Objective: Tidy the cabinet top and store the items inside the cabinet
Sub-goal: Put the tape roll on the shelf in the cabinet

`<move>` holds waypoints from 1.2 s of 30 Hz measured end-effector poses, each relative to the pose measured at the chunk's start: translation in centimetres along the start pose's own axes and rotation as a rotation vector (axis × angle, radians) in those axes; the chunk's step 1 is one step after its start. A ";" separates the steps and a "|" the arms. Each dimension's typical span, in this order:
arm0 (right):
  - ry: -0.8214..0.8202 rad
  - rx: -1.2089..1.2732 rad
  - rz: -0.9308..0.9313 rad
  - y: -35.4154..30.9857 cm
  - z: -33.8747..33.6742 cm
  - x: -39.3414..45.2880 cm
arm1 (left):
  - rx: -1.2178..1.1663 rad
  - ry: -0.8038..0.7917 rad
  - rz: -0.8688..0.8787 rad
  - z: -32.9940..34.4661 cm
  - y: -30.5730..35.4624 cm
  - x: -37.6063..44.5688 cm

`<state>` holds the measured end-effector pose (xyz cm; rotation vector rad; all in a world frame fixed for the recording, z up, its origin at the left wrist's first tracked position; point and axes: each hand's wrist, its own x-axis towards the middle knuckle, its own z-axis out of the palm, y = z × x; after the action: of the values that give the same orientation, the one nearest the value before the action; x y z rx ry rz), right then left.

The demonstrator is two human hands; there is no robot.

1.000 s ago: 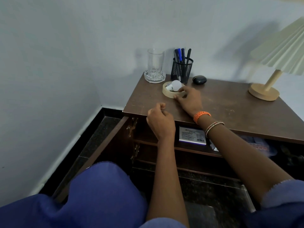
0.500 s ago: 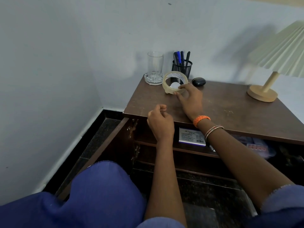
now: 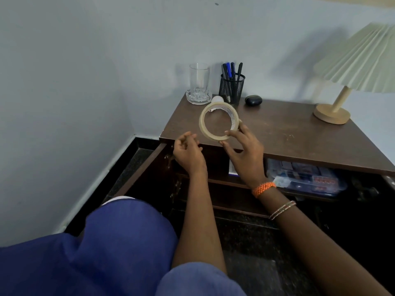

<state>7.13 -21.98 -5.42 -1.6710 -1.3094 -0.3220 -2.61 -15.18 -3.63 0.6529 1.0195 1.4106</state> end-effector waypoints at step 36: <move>-0.388 -0.415 0.505 9.2 10.9 -5.1 | 0.630 -0.159 -0.521 -6.0 -10.4 1.2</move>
<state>9.41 -16.20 -19.20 -2.4383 -1.0771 0.0440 -3.01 -16.27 -15.65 0.8547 1.3931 0.5652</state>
